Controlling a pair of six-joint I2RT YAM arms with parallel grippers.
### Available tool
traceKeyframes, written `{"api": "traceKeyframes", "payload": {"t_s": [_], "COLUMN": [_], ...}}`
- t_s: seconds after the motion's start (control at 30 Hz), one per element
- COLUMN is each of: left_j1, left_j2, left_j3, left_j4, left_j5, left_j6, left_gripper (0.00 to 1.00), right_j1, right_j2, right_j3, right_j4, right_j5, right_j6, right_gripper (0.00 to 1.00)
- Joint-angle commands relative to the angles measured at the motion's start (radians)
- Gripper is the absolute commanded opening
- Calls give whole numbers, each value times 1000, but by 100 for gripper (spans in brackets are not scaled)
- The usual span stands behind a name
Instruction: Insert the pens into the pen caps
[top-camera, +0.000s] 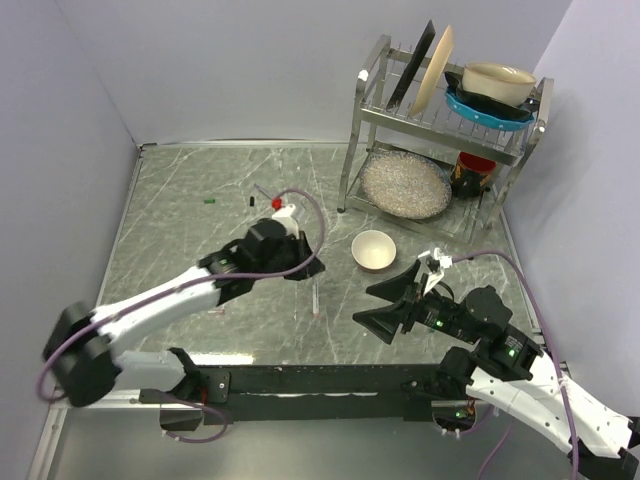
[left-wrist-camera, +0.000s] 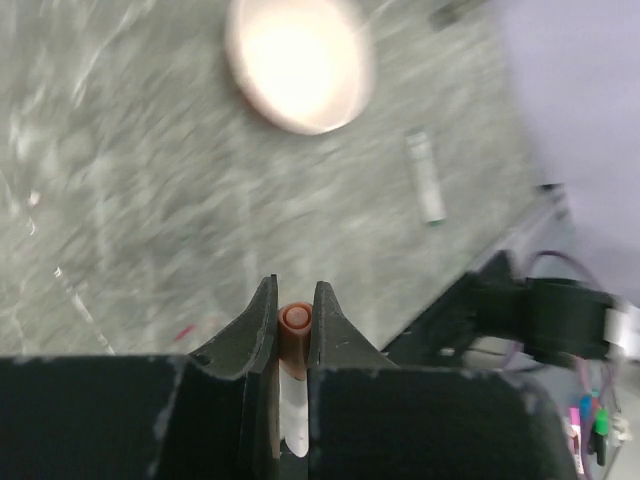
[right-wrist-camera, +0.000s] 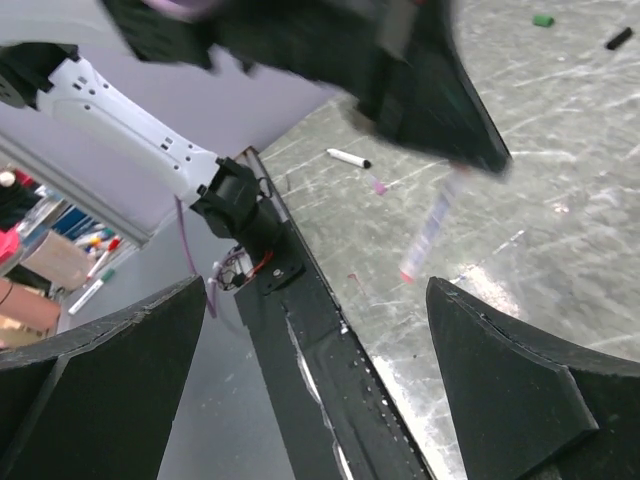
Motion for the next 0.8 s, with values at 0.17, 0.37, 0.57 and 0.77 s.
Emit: {"api": "traceKeyframes", "payload": {"t_s": [0.17, 0.37, 0.57, 0.77], "left_j1": [98, 101, 110, 113], "left_j2": [394, 545, 566, 551], "left_j3": [32, 119, 133, 153], "left_j4": [44, -36, -74, -106], "left_j5": [43, -31, -65, -51], "left_j6": [-103, -123, -139, -133], "left_gripper": [1, 7, 23, 37], "right_j1": [-1, -1, -3, -1], "right_j2": [-26, -55, -81, -67], "right_j3": [-16, -7, 7, 16], "right_j4": [-22, -51, -87, -131], "right_j5": [95, 111, 143, 219], "right_j6": [17, 8, -6, 23], "right_gripper": [98, 98, 98, 98]}}
